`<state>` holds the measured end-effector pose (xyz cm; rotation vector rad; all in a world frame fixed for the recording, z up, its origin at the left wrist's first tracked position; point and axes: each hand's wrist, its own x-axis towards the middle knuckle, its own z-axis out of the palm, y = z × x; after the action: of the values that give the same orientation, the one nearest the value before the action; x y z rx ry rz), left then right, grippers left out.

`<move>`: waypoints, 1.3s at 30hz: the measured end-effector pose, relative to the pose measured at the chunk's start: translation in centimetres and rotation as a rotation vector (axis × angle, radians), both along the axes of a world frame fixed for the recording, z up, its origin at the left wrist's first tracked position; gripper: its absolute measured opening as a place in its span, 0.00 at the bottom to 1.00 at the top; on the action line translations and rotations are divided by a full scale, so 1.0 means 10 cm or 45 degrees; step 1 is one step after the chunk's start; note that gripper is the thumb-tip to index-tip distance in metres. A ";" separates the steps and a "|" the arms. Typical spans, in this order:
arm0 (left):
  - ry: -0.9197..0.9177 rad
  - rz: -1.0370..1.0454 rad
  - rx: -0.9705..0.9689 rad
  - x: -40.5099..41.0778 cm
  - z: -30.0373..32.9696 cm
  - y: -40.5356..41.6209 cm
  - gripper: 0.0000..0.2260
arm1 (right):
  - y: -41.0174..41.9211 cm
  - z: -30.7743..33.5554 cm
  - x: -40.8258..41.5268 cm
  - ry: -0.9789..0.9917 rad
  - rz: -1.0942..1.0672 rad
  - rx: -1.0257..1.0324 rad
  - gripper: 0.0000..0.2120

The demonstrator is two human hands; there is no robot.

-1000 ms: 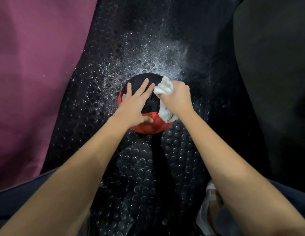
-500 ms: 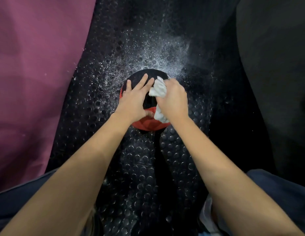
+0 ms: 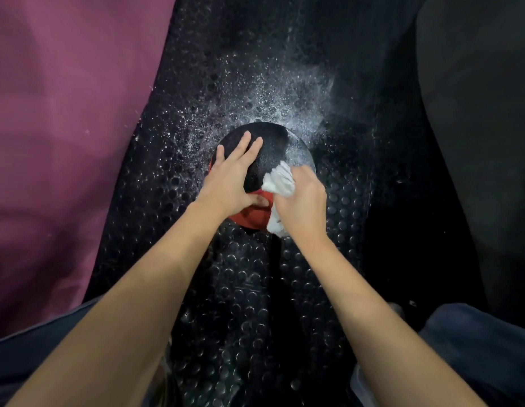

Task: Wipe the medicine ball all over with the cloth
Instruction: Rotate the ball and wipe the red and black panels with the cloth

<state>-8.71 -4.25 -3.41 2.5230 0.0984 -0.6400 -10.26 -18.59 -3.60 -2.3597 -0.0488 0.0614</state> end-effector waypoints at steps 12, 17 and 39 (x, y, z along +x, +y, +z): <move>-0.014 -0.014 0.032 -0.11 0.02 -0.01 0.54 | -0.04 0.01 0.16 0.014 -0.043 -0.072 0.08; 0.001 -0.063 0.071 -0.09 -0.01 -0.01 0.54 | 0.00 0.06 0.42 0.113 -0.158 0.004 0.11; -0.340 0.632 -0.017 0.04 -0.29 -0.16 0.19 | 0.17 0.02 -0.10 0.043 0.044 0.071 0.10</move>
<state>-8.29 -5.81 -6.29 2.4078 0.5961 -0.1046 -11.29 -16.93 -3.43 -2.3020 -0.0743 0.1154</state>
